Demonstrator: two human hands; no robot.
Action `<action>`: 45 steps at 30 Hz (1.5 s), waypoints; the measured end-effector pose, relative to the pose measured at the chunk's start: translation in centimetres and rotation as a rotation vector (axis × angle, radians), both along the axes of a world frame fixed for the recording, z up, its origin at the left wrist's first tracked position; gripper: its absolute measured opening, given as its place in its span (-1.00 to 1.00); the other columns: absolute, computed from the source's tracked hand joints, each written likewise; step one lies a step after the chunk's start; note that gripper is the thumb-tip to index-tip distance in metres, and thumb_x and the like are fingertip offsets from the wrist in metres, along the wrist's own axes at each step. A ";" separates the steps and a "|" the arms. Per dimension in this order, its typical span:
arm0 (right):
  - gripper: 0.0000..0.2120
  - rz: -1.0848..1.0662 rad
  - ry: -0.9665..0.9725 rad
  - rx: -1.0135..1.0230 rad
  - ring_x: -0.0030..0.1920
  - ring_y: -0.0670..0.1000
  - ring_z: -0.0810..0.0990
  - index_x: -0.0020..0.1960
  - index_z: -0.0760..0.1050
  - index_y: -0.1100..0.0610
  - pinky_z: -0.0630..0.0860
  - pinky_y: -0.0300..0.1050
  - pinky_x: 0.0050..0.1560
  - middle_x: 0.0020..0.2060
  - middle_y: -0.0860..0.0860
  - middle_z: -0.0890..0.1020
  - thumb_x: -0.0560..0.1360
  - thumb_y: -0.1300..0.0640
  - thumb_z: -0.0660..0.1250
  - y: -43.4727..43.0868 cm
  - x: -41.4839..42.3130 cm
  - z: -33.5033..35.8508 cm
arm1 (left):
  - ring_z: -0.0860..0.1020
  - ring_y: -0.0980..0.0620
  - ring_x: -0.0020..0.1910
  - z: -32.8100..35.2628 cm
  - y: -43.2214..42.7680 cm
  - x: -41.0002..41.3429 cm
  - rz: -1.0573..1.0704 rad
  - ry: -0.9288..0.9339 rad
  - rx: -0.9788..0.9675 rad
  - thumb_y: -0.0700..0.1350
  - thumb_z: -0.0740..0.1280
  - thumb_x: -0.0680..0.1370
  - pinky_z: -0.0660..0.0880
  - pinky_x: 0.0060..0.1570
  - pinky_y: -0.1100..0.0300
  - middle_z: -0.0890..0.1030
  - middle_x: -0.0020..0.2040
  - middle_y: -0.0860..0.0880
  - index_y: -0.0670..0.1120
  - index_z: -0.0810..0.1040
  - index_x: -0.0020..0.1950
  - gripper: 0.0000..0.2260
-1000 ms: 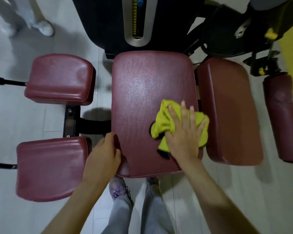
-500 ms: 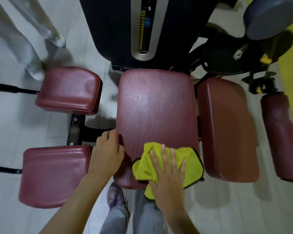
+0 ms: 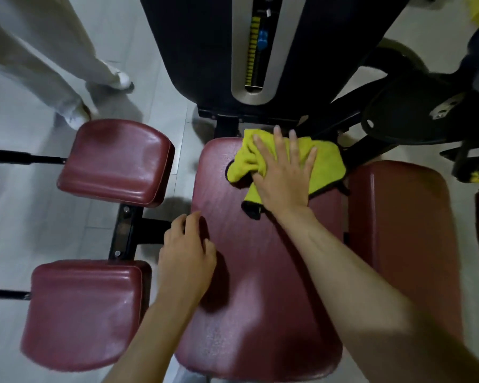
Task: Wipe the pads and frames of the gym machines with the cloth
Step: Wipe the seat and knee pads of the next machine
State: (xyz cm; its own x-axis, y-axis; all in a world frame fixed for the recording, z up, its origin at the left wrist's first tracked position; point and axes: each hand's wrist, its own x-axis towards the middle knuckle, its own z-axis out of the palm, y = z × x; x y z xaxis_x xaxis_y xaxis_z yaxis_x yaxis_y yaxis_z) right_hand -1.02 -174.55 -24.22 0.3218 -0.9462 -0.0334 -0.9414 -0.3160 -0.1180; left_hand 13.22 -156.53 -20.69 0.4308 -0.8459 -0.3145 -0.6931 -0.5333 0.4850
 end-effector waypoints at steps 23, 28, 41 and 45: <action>0.15 -0.082 -0.006 0.125 0.66 0.23 -0.04 0.64 0.12 -0.20 0.15 0.46 0.51 0.68 0.03 0.03 0.20 -0.10 0.66 9.4 -9.4 1.6 | 0.56 -0.31 -0.01 -0.7 -5.5 -2.3 0.236 -0.160 0.044 0.02 0.40 0.56 0.49 -0.17 -0.12 0.55 0.07 -0.25 -0.12 0.35 0.47 -0.46; -0.09 -0.116 -0.041 0.100 0.66 0.21 -0.08 0.64 0.06 -0.28 0.18 0.40 0.52 0.66 -0.01 0.04 0.37 -0.19 0.40 2.6 -7.5 2.2 | 0.55 -0.28 0.08 -1.0 -5.2 -2.4 0.255 -0.151 0.009 0.02 0.23 0.65 0.45 -0.09 -0.13 0.54 0.15 -0.24 -0.06 0.28 0.55 -0.51; -0.30 -0.533 -0.294 0.170 0.09 0.26 0.63 0.65 0.06 -0.12 0.55 0.13 0.05 0.32 0.14 0.50 0.61 -0.03 0.31 2.3 -8.7 2.8 | 0.52 -0.19 0.22 0.0 -0.3 1.0 0.136 0.134 -0.109 -0.12 0.11 0.70 0.41 0.09 0.01 0.53 0.27 -0.20 -0.06 0.37 0.49 -0.65; -0.26 -0.634 -0.359 0.196 0.11 0.32 0.62 0.68 0.03 -0.01 0.53 0.17 0.07 0.26 0.18 0.61 0.58 -0.03 0.24 11.6 -10.7 2.6 | 0.54 -0.19 0.17 -0.7 3.5 1.1 0.127 0.188 -0.057 -0.06 0.11 0.71 0.47 0.07 -0.08 0.53 0.23 -0.18 -0.04 0.37 0.48 -0.66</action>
State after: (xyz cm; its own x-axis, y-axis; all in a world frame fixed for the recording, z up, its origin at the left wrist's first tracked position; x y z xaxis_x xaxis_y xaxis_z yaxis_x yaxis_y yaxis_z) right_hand -11.71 -162.92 -21.63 -0.2599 -0.9411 -0.2164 -0.8289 0.3324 -0.4499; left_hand 14.30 -152.99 -21.40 0.4735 -0.8071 -0.3525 -0.5166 -0.5787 0.6311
